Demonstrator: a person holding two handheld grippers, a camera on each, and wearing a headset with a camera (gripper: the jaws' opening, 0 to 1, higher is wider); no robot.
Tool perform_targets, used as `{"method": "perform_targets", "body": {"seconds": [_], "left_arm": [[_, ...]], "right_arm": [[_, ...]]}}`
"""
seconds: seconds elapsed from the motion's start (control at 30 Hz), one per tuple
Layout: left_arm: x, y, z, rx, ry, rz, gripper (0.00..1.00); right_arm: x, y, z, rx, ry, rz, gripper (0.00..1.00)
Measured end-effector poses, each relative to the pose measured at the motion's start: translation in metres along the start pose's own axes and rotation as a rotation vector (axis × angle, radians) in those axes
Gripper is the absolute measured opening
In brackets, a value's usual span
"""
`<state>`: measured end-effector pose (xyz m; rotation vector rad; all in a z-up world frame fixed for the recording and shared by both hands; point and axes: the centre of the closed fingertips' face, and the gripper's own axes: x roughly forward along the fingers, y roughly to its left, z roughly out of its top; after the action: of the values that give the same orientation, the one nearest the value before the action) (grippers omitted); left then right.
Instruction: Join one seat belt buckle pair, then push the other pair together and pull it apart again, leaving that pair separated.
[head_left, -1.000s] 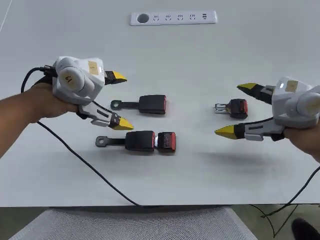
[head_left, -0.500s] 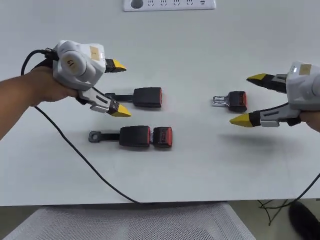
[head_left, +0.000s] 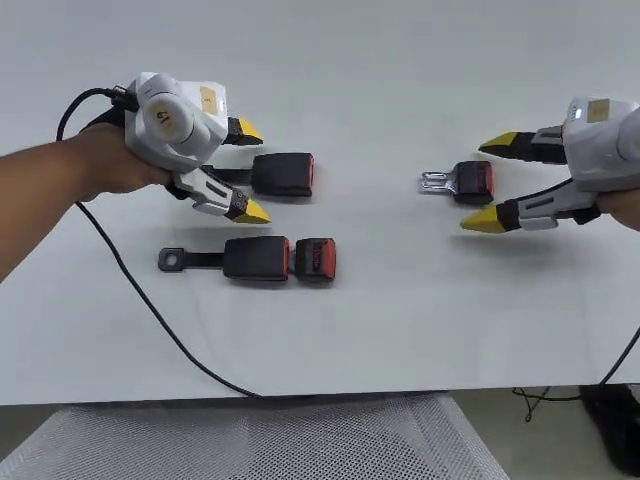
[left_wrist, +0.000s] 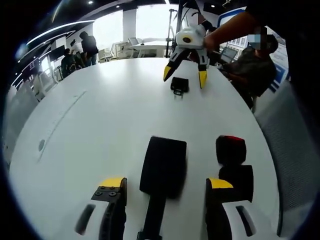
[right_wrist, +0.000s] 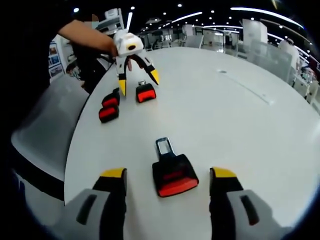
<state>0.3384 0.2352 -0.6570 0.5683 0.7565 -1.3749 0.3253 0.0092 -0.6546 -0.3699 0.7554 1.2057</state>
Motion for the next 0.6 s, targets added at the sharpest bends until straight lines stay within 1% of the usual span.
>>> {"method": "perform_targets", "body": {"seconds": [0.03,0.07,0.13,0.2,0.23,0.27,0.3,0.33,0.37,0.43,0.47,0.53,0.6], "left_arm": [[0.001,0.000,0.004,-0.017,-0.023,-0.005,0.66],[0.002,0.001,0.004,-0.012,-0.025,-0.004,0.65],[0.004,0.005,0.001,0.008,-0.006,0.000,0.62],[0.005,0.004,-0.002,0.026,0.019,-0.017,0.59],[0.006,0.004,-0.003,0.038,0.022,-0.022,0.58],[0.006,0.006,-0.003,0.049,0.017,-0.016,0.58],[0.007,0.007,-0.002,0.052,0.013,-0.015,0.56],[0.007,0.010,-0.001,0.042,0.007,-0.013,0.55],[0.008,0.011,-0.001,0.042,0.006,-0.009,0.54],[0.009,0.013,-0.002,0.081,0.018,0.000,0.50],[0.009,0.013,-0.002,0.083,0.019,0.002,0.49],[0.009,0.015,-0.002,0.078,0.022,0.006,0.46],[0.010,0.014,-0.002,0.087,0.021,0.006,0.46]], "right_arm": [[0.000,-0.001,-0.001,-0.001,0.003,0.004,0.67],[0.001,-0.001,-0.001,-0.002,0.005,0.008,0.67],[0.001,0.000,-0.002,-0.012,0.010,0.021,0.64],[0.002,0.001,-0.004,-0.019,0.016,0.035,0.61],[0.003,0.000,-0.006,-0.041,0.030,0.039,0.59],[0.004,-0.002,-0.010,-0.069,0.050,0.030,0.58],[0.005,-0.006,-0.005,-0.104,0.022,0.014,0.57],[0.004,-0.004,-0.007,-0.073,0.025,0.031,0.55],[0.005,-0.004,-0.006,-0.057,0.016,0.037,0.54],[0.004,-0.006,-0.007,-0.076,0.020,0.036,0.52],[0.004,-0.006,-0.007,-0.090,0.025,0.036,0.51],[0.004,-0.007,-0.007,-0.085,0.021,0.041,0.46],[0.002,-0.010,-0.009,-0.074,0.019,0.029,0.42]]}}
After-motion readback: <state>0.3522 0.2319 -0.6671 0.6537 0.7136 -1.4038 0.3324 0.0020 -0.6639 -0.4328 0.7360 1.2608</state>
